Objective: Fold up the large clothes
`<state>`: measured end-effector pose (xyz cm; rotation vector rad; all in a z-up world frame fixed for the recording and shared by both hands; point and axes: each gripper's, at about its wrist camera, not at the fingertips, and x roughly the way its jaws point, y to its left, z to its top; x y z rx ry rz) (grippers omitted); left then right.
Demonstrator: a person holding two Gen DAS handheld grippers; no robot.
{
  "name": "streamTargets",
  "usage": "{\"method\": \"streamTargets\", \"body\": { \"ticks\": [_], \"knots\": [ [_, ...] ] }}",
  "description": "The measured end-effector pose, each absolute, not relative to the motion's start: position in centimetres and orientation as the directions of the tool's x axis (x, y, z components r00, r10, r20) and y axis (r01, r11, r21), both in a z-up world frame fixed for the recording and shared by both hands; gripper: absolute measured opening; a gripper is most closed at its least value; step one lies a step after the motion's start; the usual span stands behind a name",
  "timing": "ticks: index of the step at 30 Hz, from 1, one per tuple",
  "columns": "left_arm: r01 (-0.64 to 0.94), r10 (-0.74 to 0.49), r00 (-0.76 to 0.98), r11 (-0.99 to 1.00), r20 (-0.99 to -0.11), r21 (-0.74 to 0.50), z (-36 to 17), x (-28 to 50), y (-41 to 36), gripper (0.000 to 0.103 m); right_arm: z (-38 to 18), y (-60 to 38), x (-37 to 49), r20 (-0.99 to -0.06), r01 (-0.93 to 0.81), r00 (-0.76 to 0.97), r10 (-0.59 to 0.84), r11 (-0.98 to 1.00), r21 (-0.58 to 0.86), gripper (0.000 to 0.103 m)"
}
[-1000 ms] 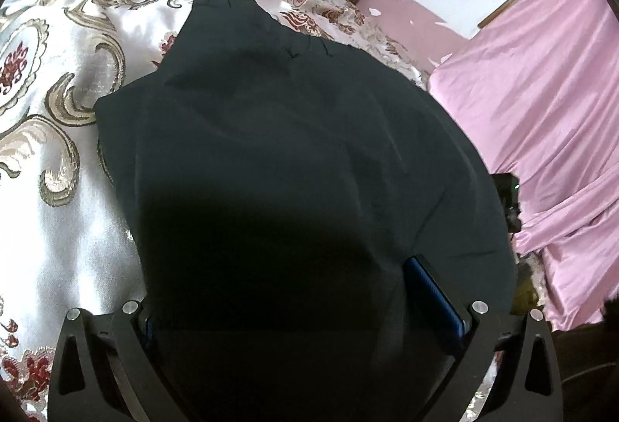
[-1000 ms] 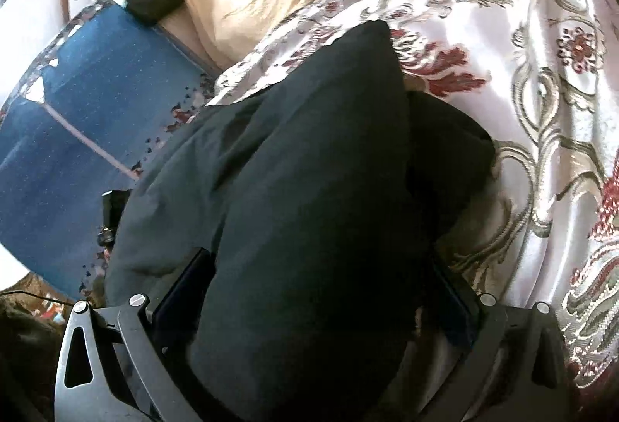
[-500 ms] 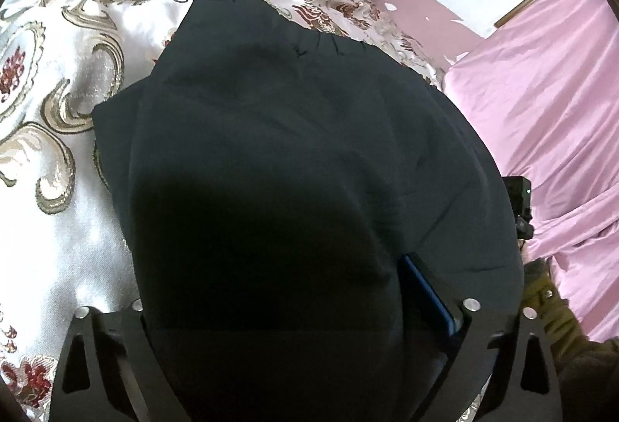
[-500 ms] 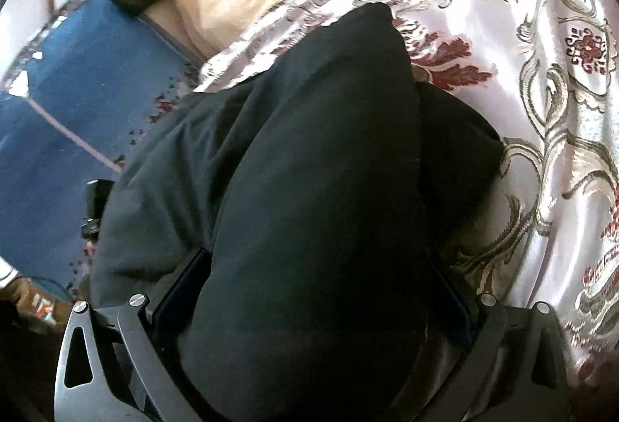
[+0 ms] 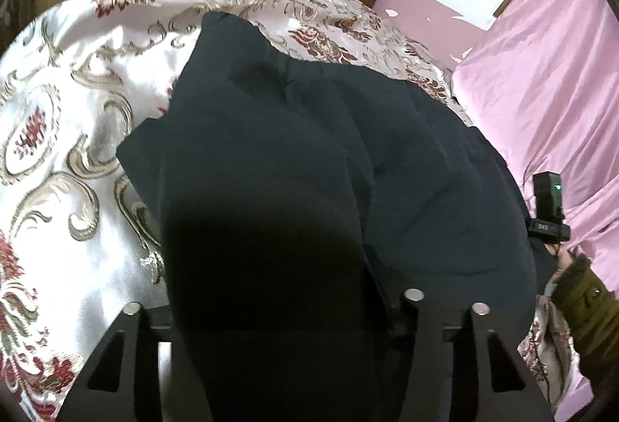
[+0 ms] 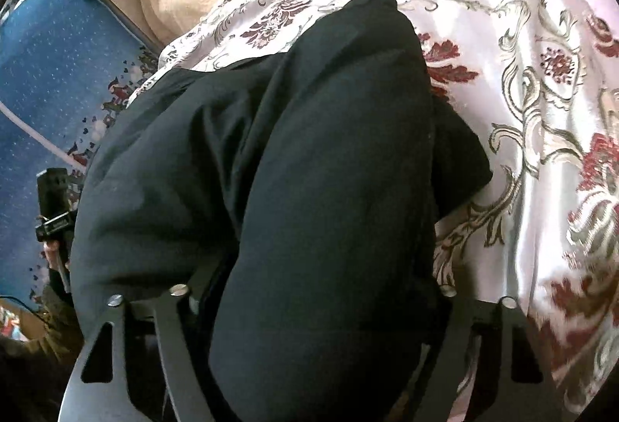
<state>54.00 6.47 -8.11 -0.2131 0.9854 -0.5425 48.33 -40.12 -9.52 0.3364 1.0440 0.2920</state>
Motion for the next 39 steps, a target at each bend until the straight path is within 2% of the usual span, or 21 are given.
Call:
{"method": "streamTargets", "body": {
  "ticks": [5,9,11,13,16,21,30,39],
  "knots": [
    [0.332,-0.444,0.487,0.891,-0.752,-0.311,-6.5,53.0,5.2,0.034,-7.7,-38.8,47.9,-0.82,-0.07,0.497,0.283,0.955,0.287,0.054],
    [0.289,-0.397,0.49,0.914,-0.776,-0.285,-5.4,52.2,4.5,0.027,-5.5,-36.3,48.0,-0.848,-0.15,0.507,0.155,0.985,0.091,0.044],
    [0.279,-0.388,0.489,0.918,-0.781,-0.281,-4.4,51.9,4.4,0.023,-4.4,-36.3,48.2,-0.847,-0.155,0.512,0.145,0.985,0.075,0.037],
    [0.231,-0.402,0.459,0.915,-0.792,-0.33,-3.7,51.9,5.0,0.021,-3.3,-36.3,48.3,-0.837,-0.15,0.525,0.151,0.985,0.084,0.03],
    [0.197,-0.416,0.427,0.91,-0.803,-0.366,-2.9,51.1,6.1,0.021,-1.5,-36.0,47.8,-0.814,-0.162,0.558,0.161,0.983,0.083,0.025],
    [0.17,-0.381,0.432,0.925,-0.818,-0.341,0.2,49.1,6.6,0.02,1.8,-34.7,45.9,-0.775,-0.201,0.597,0.206,0.974,0.104,0.023],
    [0.186,-0.364,0.486,0.932,-0.795,-0.312,5.9,41.8,7.7,0.02,6.0,-34.4,40.1,-0.741,-0.232,0.625,0.248,0.964,0.127,0.023],
    [0.171,-0.361,0.447,0.933,-0.819,-0.317,4.0,37.1,7.7,0.02,5.6,-34.0,34.2,-0.76,-0.226,0.607,0.232,0.967,0.114,0.023]
  ]
}}
